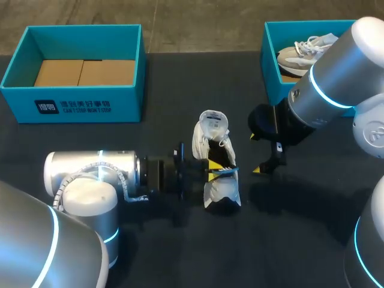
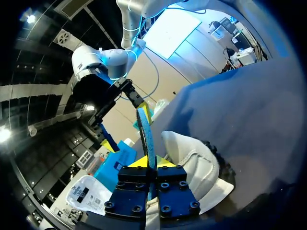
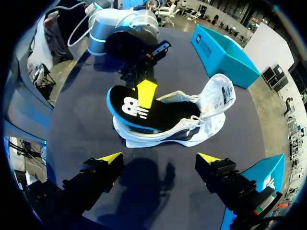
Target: Take the shoe out of the shoebox, open the shoe tongue, remove and reinsert the insole, then place the shoe into the shoebox
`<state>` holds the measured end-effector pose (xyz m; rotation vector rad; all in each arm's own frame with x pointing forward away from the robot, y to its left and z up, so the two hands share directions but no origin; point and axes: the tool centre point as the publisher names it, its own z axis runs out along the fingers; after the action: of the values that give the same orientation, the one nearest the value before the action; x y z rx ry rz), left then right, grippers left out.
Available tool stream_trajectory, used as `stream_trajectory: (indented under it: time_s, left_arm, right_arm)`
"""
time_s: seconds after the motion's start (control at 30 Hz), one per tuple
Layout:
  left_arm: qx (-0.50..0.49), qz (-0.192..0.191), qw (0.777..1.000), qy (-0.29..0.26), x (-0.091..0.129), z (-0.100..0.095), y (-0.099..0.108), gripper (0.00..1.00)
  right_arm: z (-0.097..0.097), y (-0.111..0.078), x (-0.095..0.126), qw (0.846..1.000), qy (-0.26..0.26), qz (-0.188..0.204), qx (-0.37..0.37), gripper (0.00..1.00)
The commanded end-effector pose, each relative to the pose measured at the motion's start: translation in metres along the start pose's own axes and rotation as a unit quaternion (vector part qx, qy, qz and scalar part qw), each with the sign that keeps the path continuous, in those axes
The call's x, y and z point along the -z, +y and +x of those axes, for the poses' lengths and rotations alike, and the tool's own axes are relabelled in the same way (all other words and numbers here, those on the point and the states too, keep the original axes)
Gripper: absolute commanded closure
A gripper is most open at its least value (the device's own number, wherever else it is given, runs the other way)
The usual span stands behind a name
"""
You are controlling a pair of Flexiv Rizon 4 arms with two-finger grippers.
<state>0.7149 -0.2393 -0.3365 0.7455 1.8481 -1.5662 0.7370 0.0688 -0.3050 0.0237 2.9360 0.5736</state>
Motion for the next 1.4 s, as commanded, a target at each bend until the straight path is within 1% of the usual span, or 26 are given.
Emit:
stream_trajectory:
  time_s: [0.03, 0.23, 0.43, 0.53, 0.63, 0.8, 0.83, 0.87, 0.9, 1.1, 1.2, 1.27, 1.3, 1.33, 1.37, 1.4]
  left_arm:
    - [0.000, 0.002, 1.000, 0.004, -0.006, 0.001, 0.005, 1.00]
    - [-0.006, 0.003, 1.000, 0.009, -0.010, 0.002, 0.016, 1.00]
    - [-0.017, 0.003, 1.000, 0.012, -0.008, 0.002, 0.022, 1.00]
    - [-0.027, -0.004, 1.000, 0.013, -0.007, 0.000, 0.025, 1.00]
    - [-0.030, -0.005, 0.999, 0.014, -0.006, -0.002, 0.025, 1.00]
    - [-0.041, -0.017, 0.999, 0.013, -0.002, -0.005, 0.025, 1.00]
    - [-0.041, -0.018, 0.999, 0.013, -0.001, -0.006, 0.024, 0.98]
    - [-0.042, -0.018, 0.999, 0.012, -0.001, -0.007, 0.023, 0.69]
    - [-0.038, -0.014, 0.999, 0.009, -0.001, -0.007, 0.020, 0.50]
    - [-0.039, 0.000, 0.999, 0.004, -0.002, -0.011, 0.005, 0.55]
    - [-0.034, 0.007, 0.999, 0.004, -0.003, -0.010, 0.001, 0.61]
    - [-0.025, 0.006, 1.000, 0.009, -0.003, -0.007, 0.002, 0.65]
    - [-0.021, 0.008, 1.000, 0.014, -0.004, -0.005, 0.003, 0.74]
    - [-0.021, 0.007, 1.000, 0.016, -0.005, -0.003, 0.005, 0.91]
    - [-0.019, 0.007, 1.000, 0.020, -0.005, -0.002, 0.006, 1.00]
    - [-0.018, 0.008, 1.000, 0.022, -0.006, -0.001, 0.007, 1.00]
  right_arm:
    - [0.001, 0.000, -0.001, 1.000, -0.001, 0.000, 0.000, 0.00]
    - [0.001, 0.000, -0.001, 1.000, -0.001, 0.000, 0.000, 0.00]
    - [0.001, 0.000, -0.001, 1.000, -0.001, 0.000, 0.000, 0.00]
    - [0.001, 0.000, -0.001, 1.000, -0.001, 0.000, 0.000, 0.00]
    - [0.001, 0.000, -0.001, 1.000, -0.001, 0.000, 0.000, 0.00]
    - [0.001, 0.000, -0.001, 1.000, -0.001, 0.000, 0.000, 0.00]
    - [0.001, 0.000, -0.001, 1.000, -0.001, 0.000, 0.000, 0.00]
    - [0.001, 0.000, -0.001, 1.000, -0.001, 0.000, 0.000, 0.00]
    - [0.001, 0.000, -0.001, 1.000, -0.001, 0.000, 0.000, 0.00]
    - [0.001, 0.000, -0.001, 1.000, -0.001, 0.000, 0.000, 0.00]
    - [0.001, 0.000, -0.001, 1.000, -0.001, 0.000, 0.000, 0.00]
    - [0.001, 0.000, -0.001, 1.000, -0.001, 0.000, 0.000, 0.00]
    - [0.001, 0.000, -0.001, 1.000, -0.001, 0.000, 0.000, 0.00]
    - [0.001, 0.000, -0.001, 1.000, -0.001, 0.000, 0.000, 0.00]
    - [0.001, 0.000, -0.001, 1.000, -0.001, 0.000, 0.000, 0.00]
    - [0.001, 0.000, -0.001, 1.000, -0.001, 0.000, 0.000, 0.00]
